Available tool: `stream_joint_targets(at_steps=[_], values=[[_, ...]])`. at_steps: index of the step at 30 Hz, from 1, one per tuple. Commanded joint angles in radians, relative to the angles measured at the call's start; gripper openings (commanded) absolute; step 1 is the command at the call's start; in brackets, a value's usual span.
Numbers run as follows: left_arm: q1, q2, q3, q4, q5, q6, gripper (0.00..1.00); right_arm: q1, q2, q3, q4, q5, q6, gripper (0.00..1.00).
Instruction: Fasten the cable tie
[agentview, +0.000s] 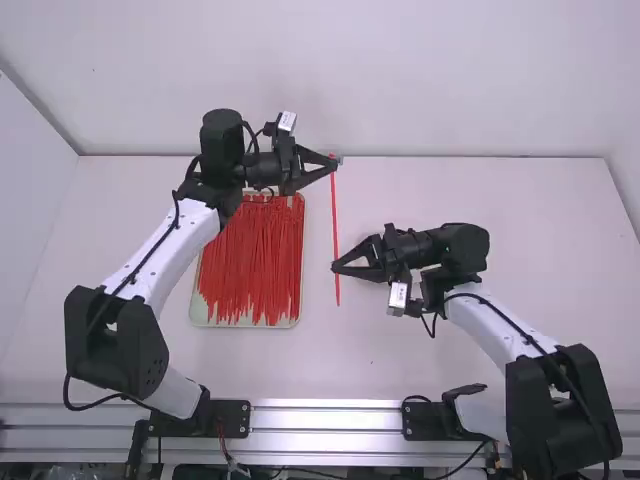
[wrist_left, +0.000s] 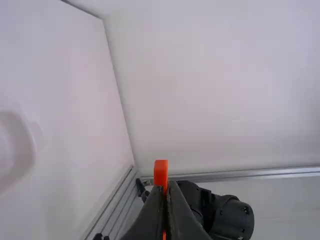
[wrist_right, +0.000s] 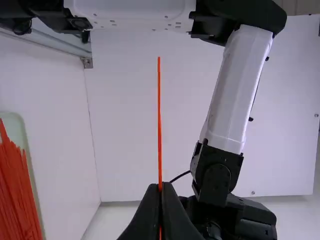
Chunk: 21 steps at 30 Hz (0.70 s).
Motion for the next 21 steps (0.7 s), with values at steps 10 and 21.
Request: stream_joint_targets(at_steps=[10, 21], values=[[0.001, 0.004, -0.003, 0.006, -0.004, 0.023, 0.02, -0.002, 0.002, 0.029, 0.006, -0.012, 0.133, 0.0], [-0.001, 0.004, -0.003, 0.006, -0.004, 0.045, 0.02, -0.029, 0.002, 0.029, 0.004, 0.058, 0.82, 0.0]])
